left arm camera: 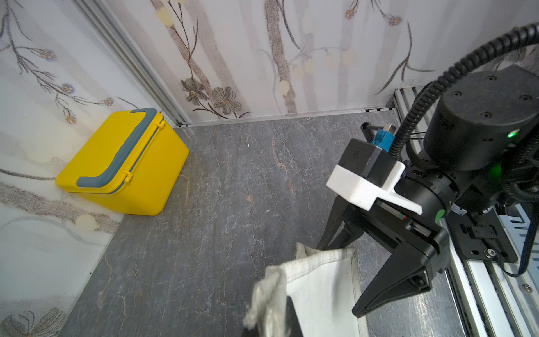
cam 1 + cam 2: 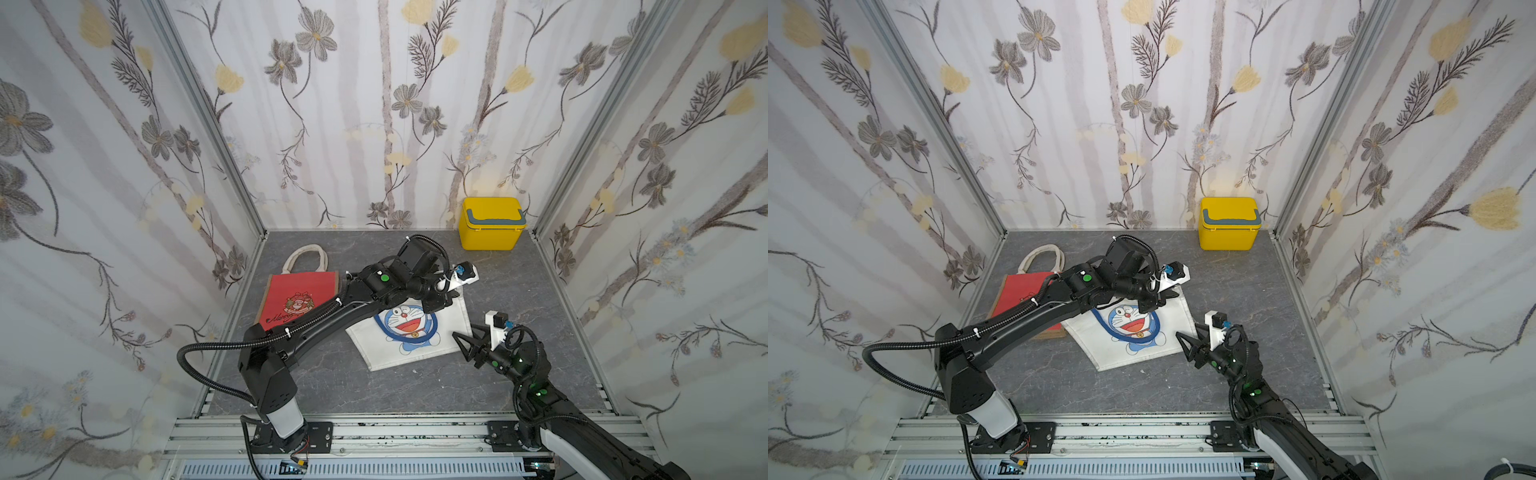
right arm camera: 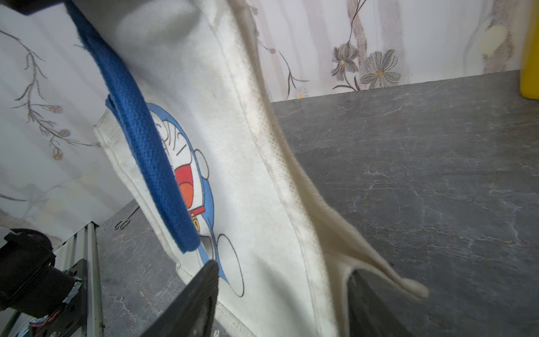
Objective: Put away the canvas bag
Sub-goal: Press the canvas bag at the center of the board.
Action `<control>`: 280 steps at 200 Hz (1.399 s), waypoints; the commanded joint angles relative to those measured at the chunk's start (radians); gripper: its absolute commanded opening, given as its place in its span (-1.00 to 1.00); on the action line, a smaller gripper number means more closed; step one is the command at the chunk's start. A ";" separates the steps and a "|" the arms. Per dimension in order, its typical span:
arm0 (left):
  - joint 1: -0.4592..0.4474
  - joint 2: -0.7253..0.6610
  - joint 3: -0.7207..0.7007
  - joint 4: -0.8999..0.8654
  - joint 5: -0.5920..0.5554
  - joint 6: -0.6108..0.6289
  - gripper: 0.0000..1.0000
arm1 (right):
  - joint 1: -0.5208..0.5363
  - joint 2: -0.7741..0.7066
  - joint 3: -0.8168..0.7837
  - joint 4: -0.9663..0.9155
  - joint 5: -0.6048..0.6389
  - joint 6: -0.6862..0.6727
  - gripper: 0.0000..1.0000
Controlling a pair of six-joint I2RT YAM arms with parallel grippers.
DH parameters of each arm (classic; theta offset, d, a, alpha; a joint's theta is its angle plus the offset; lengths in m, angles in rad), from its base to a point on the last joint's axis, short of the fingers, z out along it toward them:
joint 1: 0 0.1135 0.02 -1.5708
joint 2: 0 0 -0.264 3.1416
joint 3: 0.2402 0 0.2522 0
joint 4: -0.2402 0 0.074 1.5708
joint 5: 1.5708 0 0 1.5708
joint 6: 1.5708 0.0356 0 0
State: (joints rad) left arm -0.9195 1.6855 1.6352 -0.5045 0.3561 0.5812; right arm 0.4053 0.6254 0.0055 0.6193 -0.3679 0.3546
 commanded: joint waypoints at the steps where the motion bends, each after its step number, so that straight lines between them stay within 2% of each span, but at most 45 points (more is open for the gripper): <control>1: 0.000 -0.001 -0.010 -0.058 -0.019 0.070 -1.00 | 0.000 -0.045 -0.036 0.037 0.095 -0.033 0.32; 39: -0.001 -0.001 0.014 -0.063 -0.087 0.072 -1.00 | -0.002 -0.061 -0.001 -0.033 0.096 -0.051 0.33; 55: -0.001 -0.011 0.004 -0.061 -0.054 0.077 -1.00 | -0.002 -0.051 -0.003 0.012 0.067 -0.058 0.35; 67: 0.001 -0.012 -0.001 -0.063 0.000 0.084 -1.00 | -0.001 -0.024 0.004 0.077 0.012 -0.068 0.48; 77: 0.000 -0.009 0.000 -0.070 0.039 0.086 -1.00 | -0.001 0.006 0.034 0.097 -0.045 -0.095 0.67; 93: 0.000 0.000 0.015 -0.095 0.056 0.096 -1.00 | -0.001 0.059 0.081 0.129 -0.111 -0.112 0.84; 113: 0.000 0.011 0.039 -0.130 0.061 0.104 -1.00 | 0.000 0.145 0.097 0.247 -0.173 -0.123 0.89; 134: 0.000 0.025 0.067 -0.166 0.101 0.105 -1.00 | 0.001 0.253 0.170 0.254 -0.227 -0.172 0.85; 163: -0.001 0.023 0.077 -0.172 0.109 0.110 -1.00 | 0.002 0.399 0.249 0.277 -0.311 -0.199 0.68; 181: 0.001 0.025 0.086 -0.178 0.108 0.111 -1.00 | 0.002 0.450 0.267 0.285 -0.353 -0.223 0.47; 203: 0.000 0.016 0.085 -0.167 0.085 0.112 -1.00 | 0.002 0.471 0.250 0.293 -0.376 -0.229 0.05; 207: 0.001 0.016 0.084 -0.165 0.082 0.111 -1.00 | 0.003 0.472 0.242 0.303 -0.376 -0.227 -0.08; 213: 0.001 0.014 0.084 -0.162 0.077 0.112 -1.00 | 0.003 0.471 0.229 0.316 -0.371 -0.221 -0.42; 218: 0.001 0.014 0.084 -0.162 0.075 0.112 -1.00 | 0.002 0.469 0.216 0.326 -0.363 -0.215 -0.56; 225: 0.000 0.016 0.086 -0.160 0.071 0.112 -1.00 | 0.001 0.466 0.199 0.341 -0.343 -0.200 -0.67; 232: 0.001 0.015 0.086 -0.161 0.066 0.112 -1.00 | 0.001 0.461 0.180 0.353 -0.330 -0.188 -0.70; 240: 0.000 0.015 0.086 -0.163 0.063 0.113 -1.00 | 0.003 0.455 0.159 0.369 -0.326 -0.177 -0.65; 247: 0.000 0.015 0.085 -0.163 0.060 0.115 -1.00 | 0.005 0.451 0.143 0.384 -0.324 -0.165 -0.53; 259: 0.001 0.012 0.085 -0.161 0.056 0.115 -1.00 | 0.006 0.455 0.119 0.407 -0.316 -0.147 0.11; 264: -0.001 0.010 0.084 -0.160 0.055 0.117 -1.00 | 0.006 0.460 0.113 0.412 -0.313 -0.142 0.30; 280: 0.001 0.004 0.081 -0.145 0.049 0.115 -1.00 | 0.006 0.479 0.100 0.406 -0.304 -0.138 0.39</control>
State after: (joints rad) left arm -0.9211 1.7065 1.7103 -0.6884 0.4175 0.6048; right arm 0.4091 1.0863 0.1242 0.9855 -0.6872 0.1921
